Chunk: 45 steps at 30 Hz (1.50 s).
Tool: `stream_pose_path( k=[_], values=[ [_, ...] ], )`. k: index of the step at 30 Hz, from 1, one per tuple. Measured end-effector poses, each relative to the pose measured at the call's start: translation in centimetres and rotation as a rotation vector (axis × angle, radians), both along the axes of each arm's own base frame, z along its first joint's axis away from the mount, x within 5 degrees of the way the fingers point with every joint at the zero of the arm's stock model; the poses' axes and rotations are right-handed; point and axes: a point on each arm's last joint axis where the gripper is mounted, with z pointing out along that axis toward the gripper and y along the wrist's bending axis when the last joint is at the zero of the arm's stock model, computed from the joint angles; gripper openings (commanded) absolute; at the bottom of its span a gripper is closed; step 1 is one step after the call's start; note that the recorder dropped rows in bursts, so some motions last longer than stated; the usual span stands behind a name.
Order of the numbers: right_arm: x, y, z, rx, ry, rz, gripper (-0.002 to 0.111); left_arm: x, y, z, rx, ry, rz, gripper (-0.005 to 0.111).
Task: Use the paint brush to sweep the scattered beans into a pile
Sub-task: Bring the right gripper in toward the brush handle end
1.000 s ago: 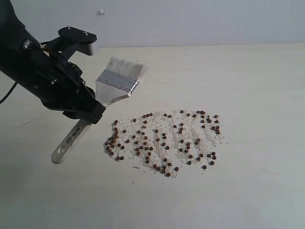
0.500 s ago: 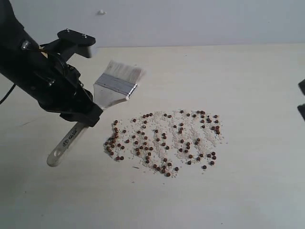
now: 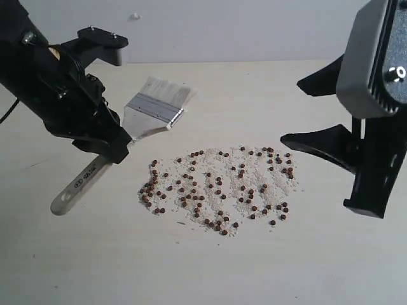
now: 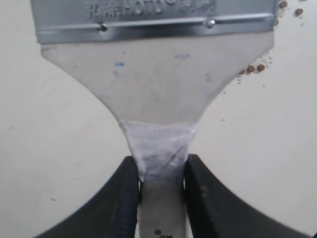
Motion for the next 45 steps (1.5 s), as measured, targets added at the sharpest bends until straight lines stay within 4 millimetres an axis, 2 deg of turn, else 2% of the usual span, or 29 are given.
stream_pose_path(
  k=[7,18,26,37,41,45],
  values=[
    [0.1,1.8,-0.2,-0.092,-0.160,0.120,0.059,-0.1,0.0,1.3,0.029,0.030,-0.056,0.000],
    [2.2,4.9,-3.3,-0.268,-0.260,0.240,0.059,-0.3,0.2,1.3,0.046,0.046,-0.090,0.000],
    [3.8,6.1,-5.0,-0.271,-0.262,0.211,0.056,-0.4,0.2,1.3,0.053,0.057,-0.101,0.000],
    [4.2,6.3,-4.7,-0.139,-0.217,0.095,0.055,0.9,-0.5,-2.9,0.130,0.206,-0.169,0.000],
    [4.2,6.3,-4.6,-0.132,-0.225,0.090,0.064,1.3,-0.9,-3.1,0.125,0.237,-0.221,0.000],
    [4.4,6.4,-4.9,-0.200,-0.275,0.146,0.066,1.8,-1.3,-2.6,0.074,0.223,-0.251,0.000]
  ],
)
